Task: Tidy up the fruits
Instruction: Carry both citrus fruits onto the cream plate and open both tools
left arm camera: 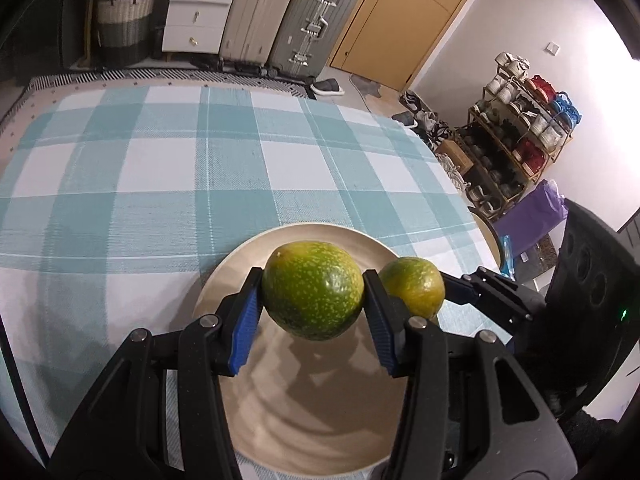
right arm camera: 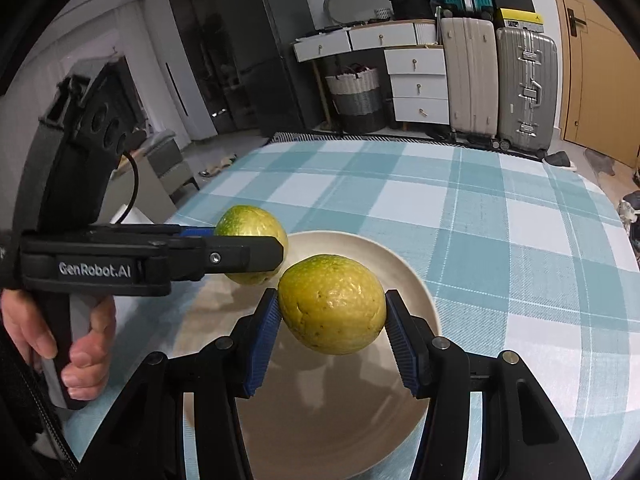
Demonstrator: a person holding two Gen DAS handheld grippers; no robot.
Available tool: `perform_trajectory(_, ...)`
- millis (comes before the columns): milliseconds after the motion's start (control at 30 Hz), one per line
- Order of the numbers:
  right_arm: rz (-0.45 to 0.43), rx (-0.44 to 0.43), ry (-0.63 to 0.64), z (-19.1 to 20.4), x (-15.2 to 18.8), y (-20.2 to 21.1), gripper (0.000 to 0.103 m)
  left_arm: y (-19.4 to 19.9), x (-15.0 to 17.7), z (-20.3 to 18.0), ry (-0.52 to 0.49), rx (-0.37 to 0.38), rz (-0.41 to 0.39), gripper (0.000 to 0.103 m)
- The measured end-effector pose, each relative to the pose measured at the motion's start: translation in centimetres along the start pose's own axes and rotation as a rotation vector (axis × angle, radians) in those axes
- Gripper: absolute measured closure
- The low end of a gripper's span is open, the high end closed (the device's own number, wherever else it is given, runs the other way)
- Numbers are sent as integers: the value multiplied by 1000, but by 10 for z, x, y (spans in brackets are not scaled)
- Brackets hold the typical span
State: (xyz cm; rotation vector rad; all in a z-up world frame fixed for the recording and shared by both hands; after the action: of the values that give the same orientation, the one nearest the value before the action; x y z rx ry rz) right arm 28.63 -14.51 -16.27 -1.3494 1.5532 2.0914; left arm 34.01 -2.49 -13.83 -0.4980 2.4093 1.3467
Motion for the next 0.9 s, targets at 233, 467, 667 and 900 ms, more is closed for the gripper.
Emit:
perform_trajectory(233,31,9,41,-7,5,-20,50,-24,-4,8,11,-17,18,57)
perform_trajectory(467,34,5,16,-14,8,-28,48,-38,-3,4,-1,-19,61,57)
perform_trajectory(667,-26,6,-6,-18,7,-11,29,-31,-3,-2,-18,-22,41,53)
perform_trajectory(900,-125,53,-27,-20,5,33,19,-3,5,-8,-61,-75,-25,53)
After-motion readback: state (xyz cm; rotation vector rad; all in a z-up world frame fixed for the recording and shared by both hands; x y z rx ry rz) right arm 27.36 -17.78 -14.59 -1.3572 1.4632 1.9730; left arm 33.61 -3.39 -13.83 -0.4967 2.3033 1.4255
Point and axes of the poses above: each gripper's, at about its wrist camera, not at the fingertips, and y roughly against the way its jaws point, z to its left, x to its underside, the point moved 4 cm from there along -y, roughly the way its jaws point, and after that the axes turned 12 degrees about y, right-handed, at the moved point
